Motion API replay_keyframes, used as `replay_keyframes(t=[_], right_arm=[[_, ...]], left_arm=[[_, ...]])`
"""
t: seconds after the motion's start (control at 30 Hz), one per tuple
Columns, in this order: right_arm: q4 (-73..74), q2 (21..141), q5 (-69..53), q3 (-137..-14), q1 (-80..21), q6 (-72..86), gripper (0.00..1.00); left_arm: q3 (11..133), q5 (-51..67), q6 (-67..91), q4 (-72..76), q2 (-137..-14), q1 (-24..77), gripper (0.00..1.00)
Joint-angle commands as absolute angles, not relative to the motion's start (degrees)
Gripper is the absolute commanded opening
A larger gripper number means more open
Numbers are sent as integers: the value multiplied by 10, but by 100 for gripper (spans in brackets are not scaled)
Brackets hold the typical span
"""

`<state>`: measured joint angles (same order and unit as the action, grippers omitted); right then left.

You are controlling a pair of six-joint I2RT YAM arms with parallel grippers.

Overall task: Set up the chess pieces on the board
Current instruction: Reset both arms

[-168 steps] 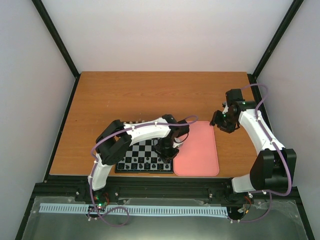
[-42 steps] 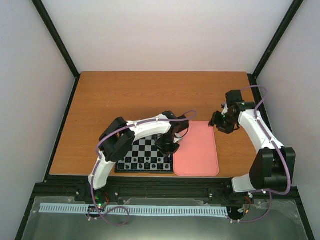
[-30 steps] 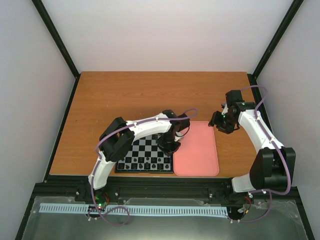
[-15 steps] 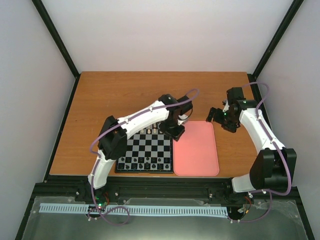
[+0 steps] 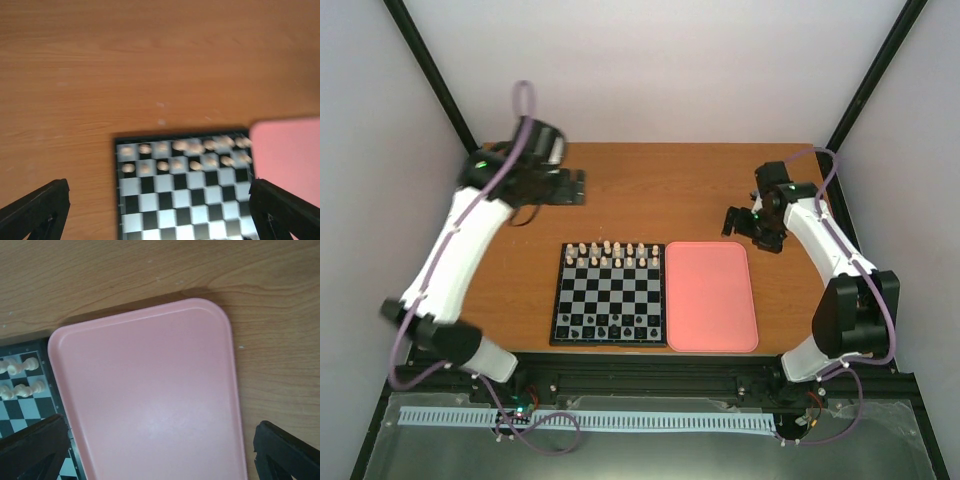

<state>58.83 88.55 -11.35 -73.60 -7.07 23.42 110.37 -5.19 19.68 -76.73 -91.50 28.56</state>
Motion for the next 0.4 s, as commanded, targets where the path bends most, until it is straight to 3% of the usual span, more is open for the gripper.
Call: replay_keyframes(t=[0.0,0.37], right_arm=[[608,903,-80,-787,-113,240,100],[599,902,-64,-799,-128,220,100]], left_arm=[[1003,-142,261,-710,-779,206,100],[908,-116,274,-694,-722,164,100]])
